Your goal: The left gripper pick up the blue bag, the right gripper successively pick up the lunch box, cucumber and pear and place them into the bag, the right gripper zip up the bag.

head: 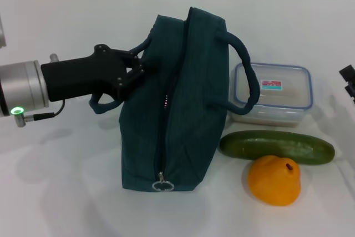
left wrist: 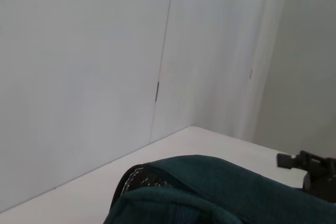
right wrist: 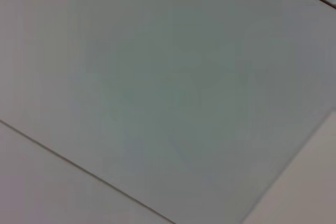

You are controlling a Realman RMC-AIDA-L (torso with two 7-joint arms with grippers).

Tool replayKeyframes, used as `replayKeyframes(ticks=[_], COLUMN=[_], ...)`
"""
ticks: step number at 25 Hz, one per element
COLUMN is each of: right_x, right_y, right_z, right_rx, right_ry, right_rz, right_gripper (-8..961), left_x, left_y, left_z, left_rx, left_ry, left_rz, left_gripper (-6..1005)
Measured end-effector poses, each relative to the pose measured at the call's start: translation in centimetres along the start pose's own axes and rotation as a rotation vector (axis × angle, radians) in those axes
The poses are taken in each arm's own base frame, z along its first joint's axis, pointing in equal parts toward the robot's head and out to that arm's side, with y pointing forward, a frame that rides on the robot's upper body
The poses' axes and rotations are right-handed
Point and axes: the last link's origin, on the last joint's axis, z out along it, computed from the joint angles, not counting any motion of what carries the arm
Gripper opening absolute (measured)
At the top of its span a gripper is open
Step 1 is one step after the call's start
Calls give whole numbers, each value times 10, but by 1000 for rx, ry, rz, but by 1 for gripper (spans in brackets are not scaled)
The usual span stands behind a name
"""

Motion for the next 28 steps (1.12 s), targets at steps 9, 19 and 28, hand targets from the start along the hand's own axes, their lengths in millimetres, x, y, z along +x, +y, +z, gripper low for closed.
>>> replayKeyframes(ticks=[9,19,28], right_x=[14,26,28], right_y=[3,6,10], right_z=[19,35,39], right_rx=[25,44,33], right_ry=[62,127,135], right_rz=[43,72,90], right_gripper=[869,869,869], left_x=[1,0,1], left_y=[2,2,2], left_z=[2,2,4], left_rx=[-12,-13,-20], left_ry=[2,1,-3], left_rz=[33,64,71], left_gripper=[41,41,40])
